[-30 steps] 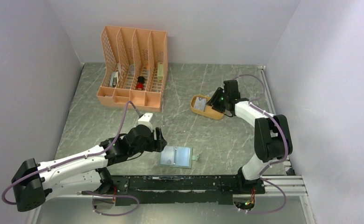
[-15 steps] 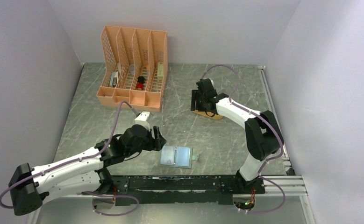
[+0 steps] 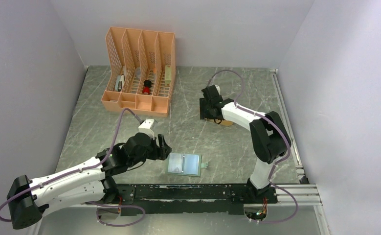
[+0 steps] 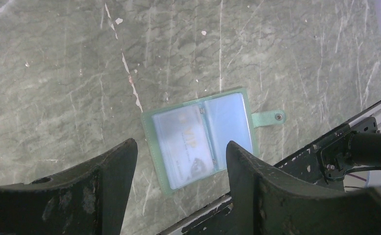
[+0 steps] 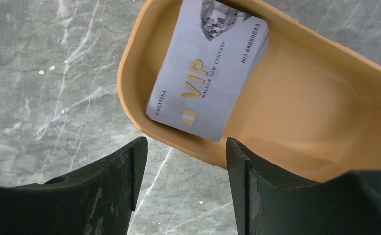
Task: Put the credit cards into the card holder
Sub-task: Move the storage box to the center of the board, then adjust the storage box at the center of the board.
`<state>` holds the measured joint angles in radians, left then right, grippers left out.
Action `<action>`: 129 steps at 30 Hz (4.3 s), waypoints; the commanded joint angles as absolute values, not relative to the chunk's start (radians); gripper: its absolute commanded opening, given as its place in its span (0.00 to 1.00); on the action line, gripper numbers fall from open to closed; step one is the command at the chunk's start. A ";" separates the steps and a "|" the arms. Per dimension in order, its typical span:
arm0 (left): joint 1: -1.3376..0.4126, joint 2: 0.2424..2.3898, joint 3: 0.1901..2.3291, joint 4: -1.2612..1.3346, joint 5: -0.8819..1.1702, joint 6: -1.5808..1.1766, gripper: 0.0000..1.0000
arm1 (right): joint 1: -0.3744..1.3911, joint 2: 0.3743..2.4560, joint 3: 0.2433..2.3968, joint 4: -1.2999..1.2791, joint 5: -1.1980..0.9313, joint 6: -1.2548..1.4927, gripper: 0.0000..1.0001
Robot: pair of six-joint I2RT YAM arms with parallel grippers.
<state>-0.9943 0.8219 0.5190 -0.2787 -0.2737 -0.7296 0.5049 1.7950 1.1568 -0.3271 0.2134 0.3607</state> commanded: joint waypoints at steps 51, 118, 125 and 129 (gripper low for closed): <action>-0.989 0.902 0.517 -0.232 -0.259 -0.768 0.70 | 0.882 1.513 0.854 -0.302 0.263 0.157 0.00; -0.985 0.777 0.456 -0.299 -0.250 -0.801 0.70 | 0.546 1.459 0.773 -0.162 0.186 1.152 0.82; -0.986 0.790 0.450 -0.293 -0.250 -0.808 0.70 | 0.474 1.540 0.857 -0.197 0.191 1.044 0.83; -0.985 0.803 0.453 -0.286 -0.250 -0.807 0.70 | 0.445 1.598 0.895 -0.185 0.172 0.982 0.83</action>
